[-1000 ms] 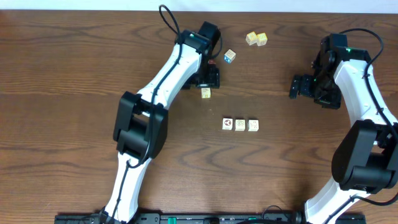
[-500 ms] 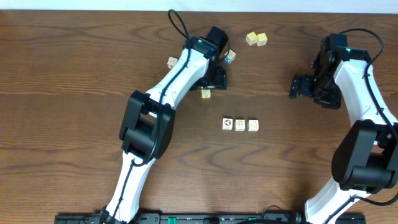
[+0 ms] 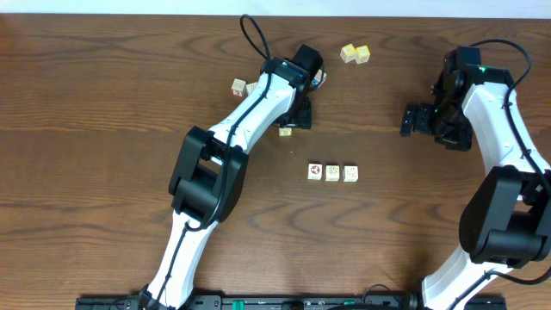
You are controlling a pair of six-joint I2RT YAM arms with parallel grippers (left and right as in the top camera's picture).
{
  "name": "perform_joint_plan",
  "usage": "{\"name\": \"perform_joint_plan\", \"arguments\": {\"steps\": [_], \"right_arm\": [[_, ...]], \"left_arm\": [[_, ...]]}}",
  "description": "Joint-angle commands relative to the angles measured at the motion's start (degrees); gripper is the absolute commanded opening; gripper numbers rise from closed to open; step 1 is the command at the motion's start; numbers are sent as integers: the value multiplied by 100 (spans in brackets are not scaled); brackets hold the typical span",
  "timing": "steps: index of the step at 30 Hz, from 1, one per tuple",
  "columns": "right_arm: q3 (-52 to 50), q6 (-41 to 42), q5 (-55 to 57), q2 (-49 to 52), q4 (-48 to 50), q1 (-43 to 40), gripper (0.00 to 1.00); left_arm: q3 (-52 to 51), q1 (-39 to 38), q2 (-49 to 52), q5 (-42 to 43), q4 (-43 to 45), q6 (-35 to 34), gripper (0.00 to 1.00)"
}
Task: Lift 4 blocks
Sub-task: 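Lower the left gripper over the green 4 block, then close the left gripper on the green 4 block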
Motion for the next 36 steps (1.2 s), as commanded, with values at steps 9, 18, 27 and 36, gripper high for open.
{"name": "perform_joint_plan", "arguments": {"steps": [9, 18, 27, 36], "right_arm": [[68, -59, 57, 0, -2, -13, 99], [68, -59, 57, 0, -2, -13, 99], [68, -59, 57, 0, -2, -13, 99], [68, -59, 57, 0, -2, -13, 99]], "left_arm": [[-44, -11, 208, -151, -42, -249, 52], [-44, -39, 214, -153, -13, -269, 49], [-249, -39, 214, -153, 59, -269, 48], [-321, -39, 214, -155, 221, -269, 49]]}}
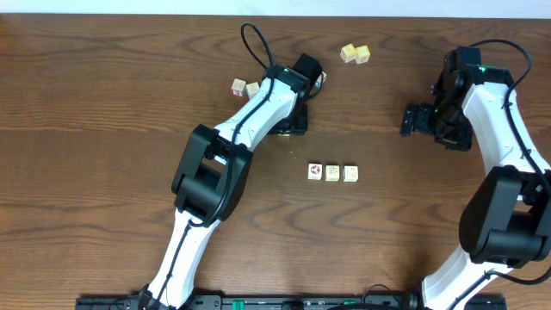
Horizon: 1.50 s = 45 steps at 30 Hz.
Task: Lift 4 blocks
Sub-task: 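Close the left gripper on the green 4 block, then lift the 4 block and carry it toward the block row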
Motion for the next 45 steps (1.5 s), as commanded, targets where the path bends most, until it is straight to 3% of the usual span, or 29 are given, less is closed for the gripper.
{"name": "perform_joint_plan", "arguments": {"steps": [1, 20, 25, 33, 40, 45], "right_arm": [[68, -59, 57, 0, -2, -13, 99], [68, -59, 57, 0, -2, -13, 99], [68, -59, 57, 0, -2, -13, 99], [68, -59, 57, 0, -2, -13, 99], [68, -59, 57, 0, -2, -13, 99], [68, -59, 57, 0, -2, -13, 99]], "left_arm": [[-44, -17, 87, -114, 55, -79, 49], [-46, -17, 87, -111, 109, 466, 48], [-46, -17, 87, -111, 81, 466, 40], [-46, -17, 87, -114, 81, 468, 39], [-46, -17, 87, -111, 72, 466, 30], [-46, -17, 85, -111, -74, 463, 29]]}}
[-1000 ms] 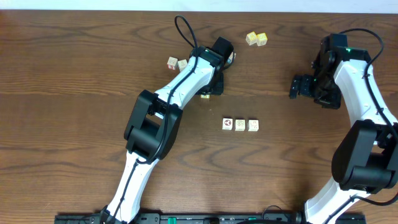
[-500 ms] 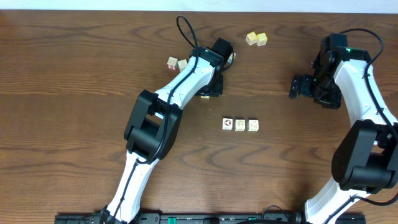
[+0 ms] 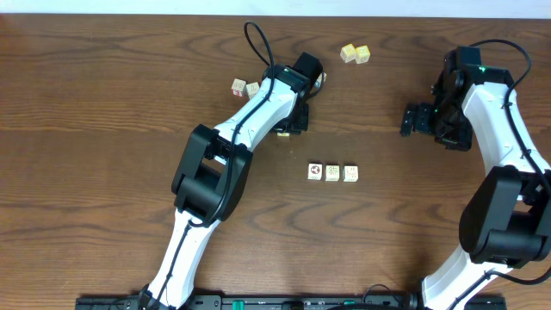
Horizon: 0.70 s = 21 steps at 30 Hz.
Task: Lift 4 blocks
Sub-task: 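Lift the 4 block and carry it toward the block row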
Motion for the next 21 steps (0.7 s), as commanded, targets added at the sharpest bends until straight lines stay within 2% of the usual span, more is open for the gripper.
{"name": "perform_joint_plan", "arguments": {"steps": [1, 5, 12, 21], "right_arm": [[68, -59, 57, 0, -2, -13, 99], [68, -59, 57, 0, -2, -13, 99], [68, -59, 57, 0, -2, -13, 99], [68, -59, 57, 0, -2, -13, 99]], "left_arm": [[-44, -17, 85, -109, -177, 52, 29], [-44, -17, 11, 20, -442, 55, 29], [-44, -17, -240, 787, -920, 57, 29], [-46, -39, -264, 1097, -2090, 59, 29]]}}
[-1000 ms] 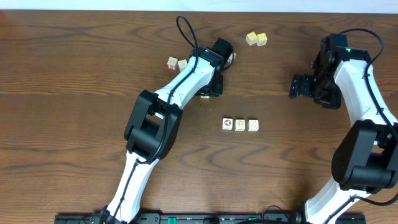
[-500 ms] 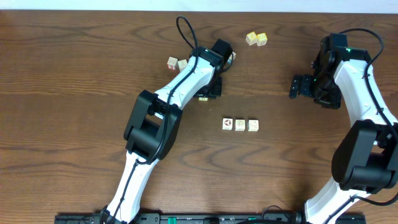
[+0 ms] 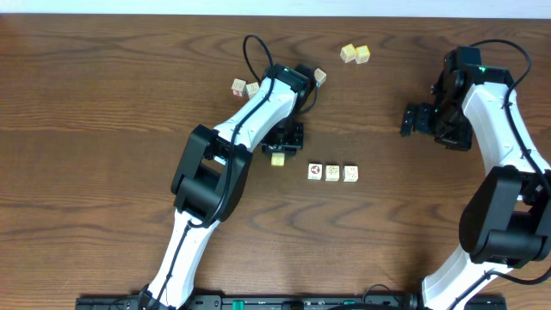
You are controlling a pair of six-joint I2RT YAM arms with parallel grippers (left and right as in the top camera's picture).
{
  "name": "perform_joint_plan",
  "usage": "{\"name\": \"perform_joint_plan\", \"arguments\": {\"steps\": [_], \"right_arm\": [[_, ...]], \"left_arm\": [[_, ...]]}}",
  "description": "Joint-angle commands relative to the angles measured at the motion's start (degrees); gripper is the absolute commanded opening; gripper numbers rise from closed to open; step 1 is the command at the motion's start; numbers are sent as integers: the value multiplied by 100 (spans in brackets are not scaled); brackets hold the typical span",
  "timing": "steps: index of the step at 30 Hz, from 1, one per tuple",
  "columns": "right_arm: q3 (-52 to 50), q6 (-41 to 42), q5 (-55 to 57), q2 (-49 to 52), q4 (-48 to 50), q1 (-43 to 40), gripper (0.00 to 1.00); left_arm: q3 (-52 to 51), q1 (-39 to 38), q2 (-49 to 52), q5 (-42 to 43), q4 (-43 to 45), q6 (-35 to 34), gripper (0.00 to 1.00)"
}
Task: Lift 4 blocks
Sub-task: 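Lift the 4 block and carry it toward the block row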
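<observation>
My left gripper [image 3: 281, 148] sits left of mid-table, shut on a small yellow block [image 3: 278, 158] that shows at its fingertips. Just to the right, three blocks [image 3: 332, 173] lie side by side in a row. Further back, two blocks [image 3: 244, 88] lie to the left of the left arm, one block [image 3: 319, 76] lies by its wrist, and a yellow pair [image 3: 355, 54] lies near the far edge. At the right side my right gripper [image 3: 404, 120] is open and holds nothing.
The wooden table [image 3: 103, 172] carries only the blocks and the two arms. The left arm's white links [image 3: 250, 116] stretch diagonally over the middle. A black cable [image 3: 251, 47] loops above its wrist.
My left gripper has moved toward the front of the table, and the yellow block has moved with it, closer to the row of three. A block by the wrist is now uncovered.
The yellow block first lay free just beside my left gripper. The gripper then stood over it, hiding most of it, and stayed there. Now gripper and block are nearer the row. The right arm has not moved throughout.
</observation>
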Motion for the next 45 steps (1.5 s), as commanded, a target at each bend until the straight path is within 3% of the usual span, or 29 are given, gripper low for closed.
{"name": "perform_joint_plan", "arguments": {"steps": [1, 7, 10, 13, 30, 45], "right_arm": [[68, -59, 57, 0, 0, -13, 99], [68, -59, 57, 0, 0, -13, 99], [68, -59, 57, 0, 0, -13, 99], [68, -59, 57, 0, 0, -13, 99], [68, -59, 57, 0, 0, -13, 99], [68, -59, 57, 0, 0, -13, 99]], "left_arm": [[-52, -39, -229, 136, -278, 57, 29], [-208, -70, -229, 240, -409, 160, 29], [-273, -70, -229, 601, -476, 461, 15], [-275, -46, -229, 608, -603, 470, 14], [-273, 918, -341, 634, -1419, 1307, 21], [-275, 2074, -1663, 1532, -1932, 2251, 26]]}}
